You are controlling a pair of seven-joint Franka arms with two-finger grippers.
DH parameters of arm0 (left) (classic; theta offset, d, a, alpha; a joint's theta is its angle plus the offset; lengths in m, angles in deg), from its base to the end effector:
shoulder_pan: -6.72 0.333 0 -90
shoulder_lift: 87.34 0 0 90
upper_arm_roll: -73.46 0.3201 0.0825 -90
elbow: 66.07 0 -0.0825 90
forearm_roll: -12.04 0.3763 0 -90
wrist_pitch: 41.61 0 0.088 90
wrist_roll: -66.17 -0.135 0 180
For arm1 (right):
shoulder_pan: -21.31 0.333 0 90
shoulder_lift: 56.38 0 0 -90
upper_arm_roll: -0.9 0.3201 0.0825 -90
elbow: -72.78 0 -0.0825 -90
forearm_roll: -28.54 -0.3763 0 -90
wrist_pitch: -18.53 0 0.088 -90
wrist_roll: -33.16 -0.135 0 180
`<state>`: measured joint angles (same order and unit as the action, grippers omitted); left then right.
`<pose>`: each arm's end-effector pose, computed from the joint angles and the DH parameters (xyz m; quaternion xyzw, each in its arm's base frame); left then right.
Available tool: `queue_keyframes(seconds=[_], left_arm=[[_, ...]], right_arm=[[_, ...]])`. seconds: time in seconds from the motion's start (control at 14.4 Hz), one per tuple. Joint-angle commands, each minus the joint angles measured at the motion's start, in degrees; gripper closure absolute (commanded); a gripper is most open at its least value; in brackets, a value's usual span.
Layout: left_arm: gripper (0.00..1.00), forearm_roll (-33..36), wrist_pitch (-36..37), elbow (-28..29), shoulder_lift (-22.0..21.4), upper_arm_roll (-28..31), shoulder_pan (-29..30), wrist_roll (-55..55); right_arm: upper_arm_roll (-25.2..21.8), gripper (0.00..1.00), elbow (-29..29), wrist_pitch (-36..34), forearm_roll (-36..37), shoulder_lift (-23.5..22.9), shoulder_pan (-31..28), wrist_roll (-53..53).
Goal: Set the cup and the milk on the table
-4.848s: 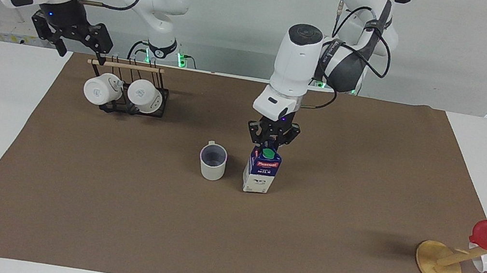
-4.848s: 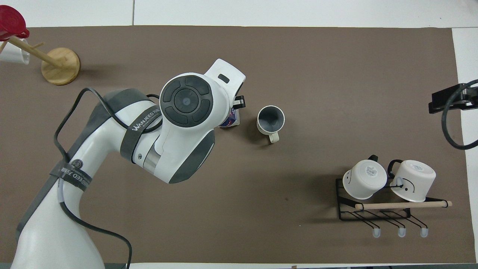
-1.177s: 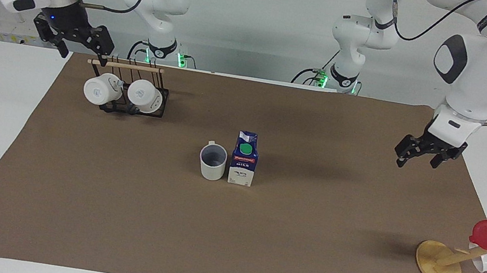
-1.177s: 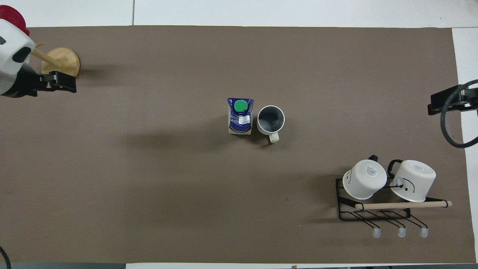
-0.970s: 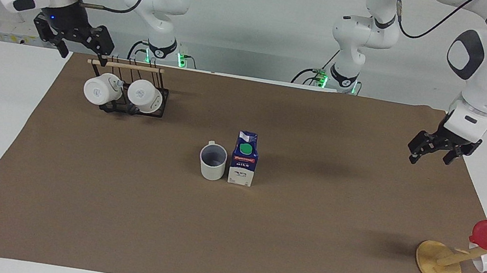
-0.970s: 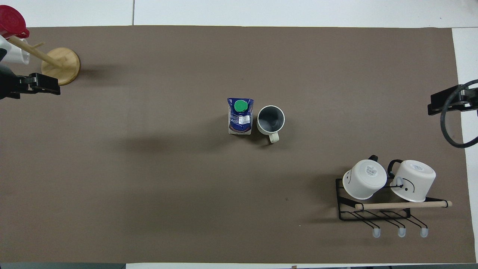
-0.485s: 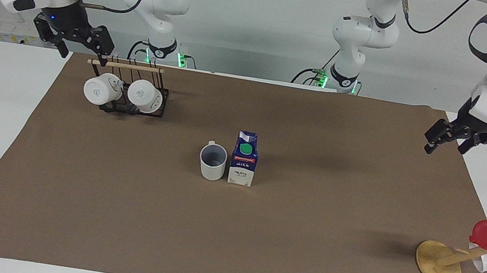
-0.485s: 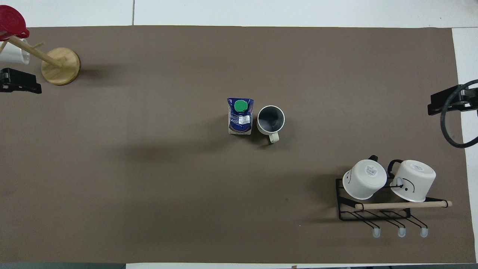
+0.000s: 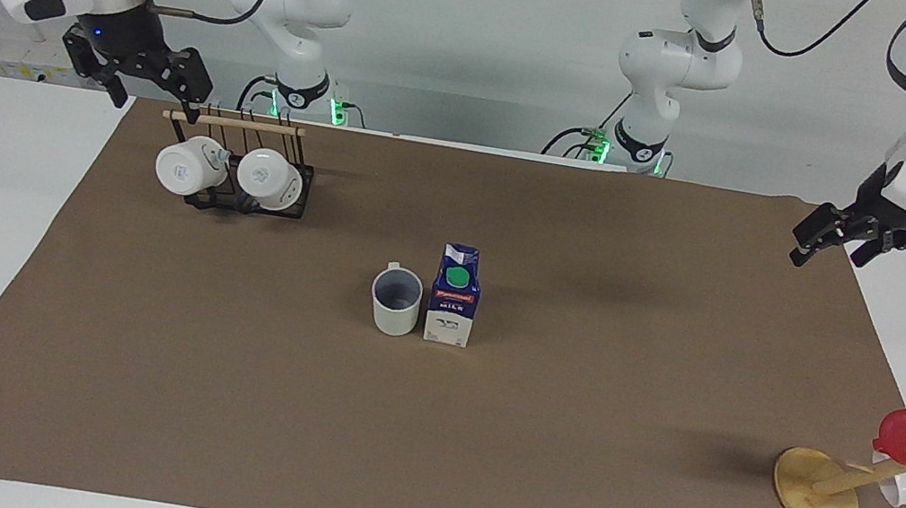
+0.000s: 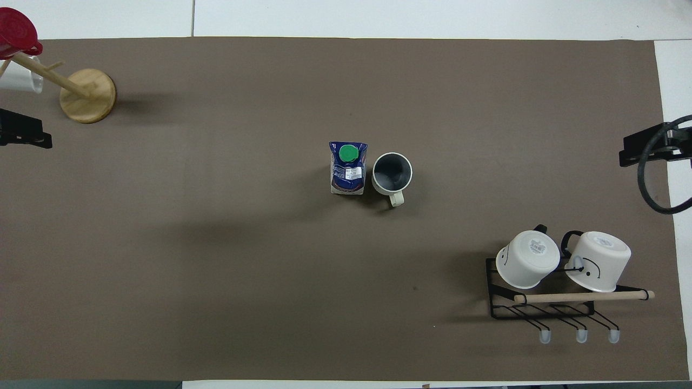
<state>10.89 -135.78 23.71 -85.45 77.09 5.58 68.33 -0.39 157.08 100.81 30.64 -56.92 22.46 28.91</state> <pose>0.5649 0.0214 0.5907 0.9989 0.0410 0.0219 0.0089 0.5347 -0.0066 0.6296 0.9988 -0.0403 -0.0217 0.0191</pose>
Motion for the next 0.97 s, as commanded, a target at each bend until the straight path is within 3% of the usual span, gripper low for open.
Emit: queue_keyframes(seconds=[0.0, 0.9], left_arm=[[0.00, -0.8, 0.5, 2.1, -2.1, -0.4, 1.8, -0.7], [0.00, 0.5, -1.4, 2.0, -1.7, -0.6, 1.0, -4.2]], right_arm=[[0.1, 0.00, 0.0, -0.7, -1.1, 0.2, -0.7, 0.9], [0.1, 0.00, 0.0, -0.7, -1.1, 0.2, -0.7, 0.9]])
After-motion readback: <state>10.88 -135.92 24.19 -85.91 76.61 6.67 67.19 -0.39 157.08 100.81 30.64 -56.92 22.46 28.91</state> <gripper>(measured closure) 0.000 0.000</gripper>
